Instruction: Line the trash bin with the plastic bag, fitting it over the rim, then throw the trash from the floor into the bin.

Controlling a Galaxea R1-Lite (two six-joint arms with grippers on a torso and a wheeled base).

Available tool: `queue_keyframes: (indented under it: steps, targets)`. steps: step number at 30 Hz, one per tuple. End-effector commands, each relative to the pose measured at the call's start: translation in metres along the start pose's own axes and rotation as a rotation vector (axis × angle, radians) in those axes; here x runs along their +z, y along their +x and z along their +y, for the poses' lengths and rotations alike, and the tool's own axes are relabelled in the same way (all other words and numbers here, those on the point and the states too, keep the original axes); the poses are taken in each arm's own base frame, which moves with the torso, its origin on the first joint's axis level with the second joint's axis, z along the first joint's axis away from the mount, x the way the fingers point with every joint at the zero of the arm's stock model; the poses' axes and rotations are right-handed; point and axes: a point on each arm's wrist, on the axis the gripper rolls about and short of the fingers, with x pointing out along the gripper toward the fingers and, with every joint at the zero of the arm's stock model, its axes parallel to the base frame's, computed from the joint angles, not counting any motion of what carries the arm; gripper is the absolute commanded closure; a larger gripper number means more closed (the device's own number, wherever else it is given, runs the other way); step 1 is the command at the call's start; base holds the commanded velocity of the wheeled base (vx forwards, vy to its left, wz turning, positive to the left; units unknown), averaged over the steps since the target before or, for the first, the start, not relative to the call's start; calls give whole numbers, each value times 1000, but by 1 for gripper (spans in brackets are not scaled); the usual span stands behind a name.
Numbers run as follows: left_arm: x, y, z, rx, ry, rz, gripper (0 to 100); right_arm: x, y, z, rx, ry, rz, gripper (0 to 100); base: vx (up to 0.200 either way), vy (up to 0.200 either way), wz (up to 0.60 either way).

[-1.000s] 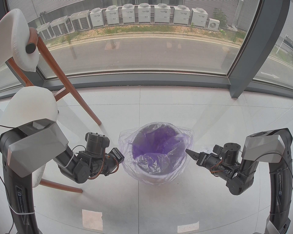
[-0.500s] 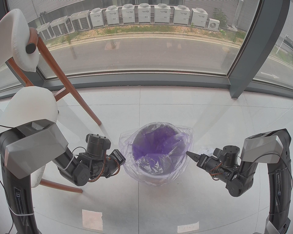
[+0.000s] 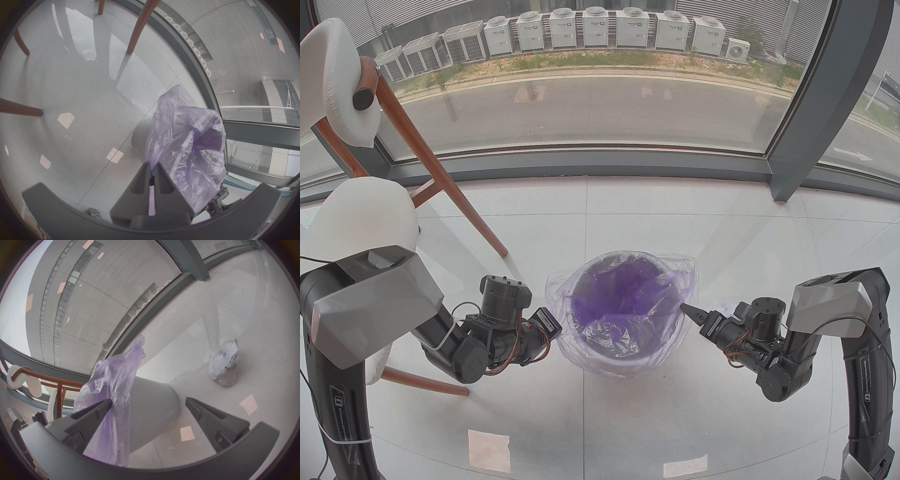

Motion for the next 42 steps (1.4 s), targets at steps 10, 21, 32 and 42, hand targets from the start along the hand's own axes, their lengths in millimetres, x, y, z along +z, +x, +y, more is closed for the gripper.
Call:
queue_keyframes:
  steps: [10, 21, 32, 42]
  targets:
    - [0, 1, 0, -8, 1, -3, 100, 1, 8, 12, 42, 26, -28, 100, 0, 0, 0]
    - [-2, 3, -2, -14, 13, -1, 100, -4, 4, 47, 123, -70, -16, 100, 0, 0, 0]
    - [0, 3, -4, -21, 13, -7, 100, -8, 9, 39, 70, -171, 29, 0, 0, 0, 0]
    - [-3, 2, -4, -17, 13, -2, 100, -1, 3, 36, 31, -163, -11, 0, 0, 0, 0]
